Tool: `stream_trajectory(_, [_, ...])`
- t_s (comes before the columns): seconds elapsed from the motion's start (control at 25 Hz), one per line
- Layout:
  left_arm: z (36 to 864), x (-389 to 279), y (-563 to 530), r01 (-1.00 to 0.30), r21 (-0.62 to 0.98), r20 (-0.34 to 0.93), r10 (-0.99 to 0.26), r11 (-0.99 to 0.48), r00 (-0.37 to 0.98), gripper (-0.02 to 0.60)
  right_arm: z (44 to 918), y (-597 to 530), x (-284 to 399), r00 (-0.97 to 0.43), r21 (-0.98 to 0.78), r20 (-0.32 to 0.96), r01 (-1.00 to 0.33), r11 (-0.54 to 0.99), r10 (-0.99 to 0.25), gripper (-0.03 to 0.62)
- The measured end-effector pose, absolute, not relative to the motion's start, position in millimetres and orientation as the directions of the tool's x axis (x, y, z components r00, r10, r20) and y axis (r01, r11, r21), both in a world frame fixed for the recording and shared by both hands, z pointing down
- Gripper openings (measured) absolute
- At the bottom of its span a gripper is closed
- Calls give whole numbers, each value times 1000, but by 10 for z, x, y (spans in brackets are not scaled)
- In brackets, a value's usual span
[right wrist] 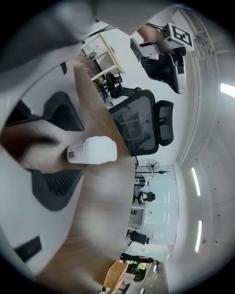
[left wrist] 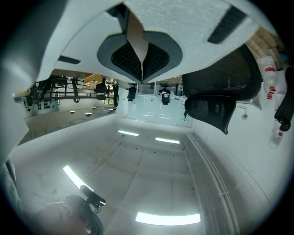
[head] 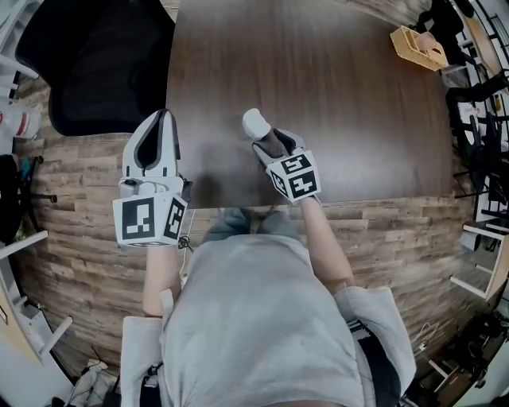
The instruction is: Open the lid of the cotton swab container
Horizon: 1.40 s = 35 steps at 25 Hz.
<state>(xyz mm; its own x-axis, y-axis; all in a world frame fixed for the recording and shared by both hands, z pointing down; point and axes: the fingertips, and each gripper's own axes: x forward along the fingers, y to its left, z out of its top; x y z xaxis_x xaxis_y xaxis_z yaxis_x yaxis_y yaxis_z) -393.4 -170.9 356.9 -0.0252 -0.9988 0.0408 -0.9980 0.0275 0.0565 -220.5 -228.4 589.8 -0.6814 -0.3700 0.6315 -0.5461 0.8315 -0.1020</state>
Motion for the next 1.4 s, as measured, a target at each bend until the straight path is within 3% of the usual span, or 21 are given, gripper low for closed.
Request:
stream_trajectory(0.76, [3792,-4269,-1595,-996,46,97,-993,73,-68,14,6245,-2530,-2516,-624,19,648,-560,828,-437,212])
stream_trajectory(1.4, [3696,-3952,-1870,-999,33,71,-997,-23,25,14,5123,-2439,-2396,-785,-38,451,-493,869,-426,195])
